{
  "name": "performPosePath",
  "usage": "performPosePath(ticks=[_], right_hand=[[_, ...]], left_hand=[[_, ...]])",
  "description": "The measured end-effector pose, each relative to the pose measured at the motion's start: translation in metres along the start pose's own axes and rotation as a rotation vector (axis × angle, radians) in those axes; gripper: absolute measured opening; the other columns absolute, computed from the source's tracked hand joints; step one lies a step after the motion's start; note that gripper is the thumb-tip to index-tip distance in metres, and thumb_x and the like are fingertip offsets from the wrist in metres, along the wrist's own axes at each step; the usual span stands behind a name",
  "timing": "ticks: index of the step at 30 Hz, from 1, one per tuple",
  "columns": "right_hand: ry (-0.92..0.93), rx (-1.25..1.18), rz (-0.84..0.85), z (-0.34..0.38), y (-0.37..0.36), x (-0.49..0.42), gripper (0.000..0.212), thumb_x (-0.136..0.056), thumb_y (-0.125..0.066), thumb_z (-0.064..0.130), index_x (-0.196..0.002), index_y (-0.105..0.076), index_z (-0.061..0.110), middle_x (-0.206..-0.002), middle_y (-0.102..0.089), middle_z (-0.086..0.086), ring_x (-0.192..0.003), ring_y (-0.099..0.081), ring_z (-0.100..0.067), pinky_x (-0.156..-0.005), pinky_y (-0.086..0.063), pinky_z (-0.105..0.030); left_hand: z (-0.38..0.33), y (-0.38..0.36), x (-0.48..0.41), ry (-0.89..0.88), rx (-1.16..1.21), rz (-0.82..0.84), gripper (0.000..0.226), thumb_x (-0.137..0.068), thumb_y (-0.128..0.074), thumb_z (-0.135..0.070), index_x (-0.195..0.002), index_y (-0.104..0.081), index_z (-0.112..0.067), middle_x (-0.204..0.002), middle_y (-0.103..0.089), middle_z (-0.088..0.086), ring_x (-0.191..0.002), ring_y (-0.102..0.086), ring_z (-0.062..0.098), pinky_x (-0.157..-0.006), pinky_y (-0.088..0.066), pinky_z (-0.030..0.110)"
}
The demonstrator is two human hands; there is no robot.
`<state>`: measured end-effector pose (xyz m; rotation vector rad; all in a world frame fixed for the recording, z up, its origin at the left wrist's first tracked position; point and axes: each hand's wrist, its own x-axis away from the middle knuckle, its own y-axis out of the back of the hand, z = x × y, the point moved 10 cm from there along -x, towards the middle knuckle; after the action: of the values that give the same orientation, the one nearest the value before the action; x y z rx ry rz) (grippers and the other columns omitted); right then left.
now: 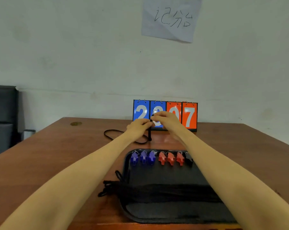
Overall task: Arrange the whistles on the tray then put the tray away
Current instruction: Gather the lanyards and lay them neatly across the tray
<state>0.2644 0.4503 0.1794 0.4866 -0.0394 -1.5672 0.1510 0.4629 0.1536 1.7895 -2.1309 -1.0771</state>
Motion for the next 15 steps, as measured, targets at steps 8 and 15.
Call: performPosePath(ticks=[8, 15], right_hand=[[0.071, 0.107, -0.171, 0.003, 0.058, 0.009, 0.02, -0.089, -0.062, 0.018, -0.096, -0.07, 0.0, -0.091, -0.064, -0.001, -0.073, -0.052, -0.002, -0.067, -0.039, -0.016], [0.031, 0.046, -0.497, -0.018, 0.154, 0.029, 0.021, -0.084, -0.067, 0.013, -0.103, -0.071, 0.005, -0.103, -0.069, -0.01, -0.095, -0.059, -0.018, -0.088, -0.045, -0.027]], left_hand=[[-0.007, 0.019, -0.007, 0.053, -0.344, -0.158, 0.027, -0.096, -0.043, -0.035, -0.102, -0.067, -0.025, -0.088, -0.067, -0.007, -0.09, -0.05, 0.01, -0.105, -0.02, 0.043], [0.003, 0.053, -0.01, 0.08, -0.398, -0.295, 0.025, -0.095, -0.045, -0.03, -0.101, -0.069, -0.024, -0.1, -0.07, -0.005, -0.103, -0.055, 0.016, -0.107, -0.016, 0.043]])
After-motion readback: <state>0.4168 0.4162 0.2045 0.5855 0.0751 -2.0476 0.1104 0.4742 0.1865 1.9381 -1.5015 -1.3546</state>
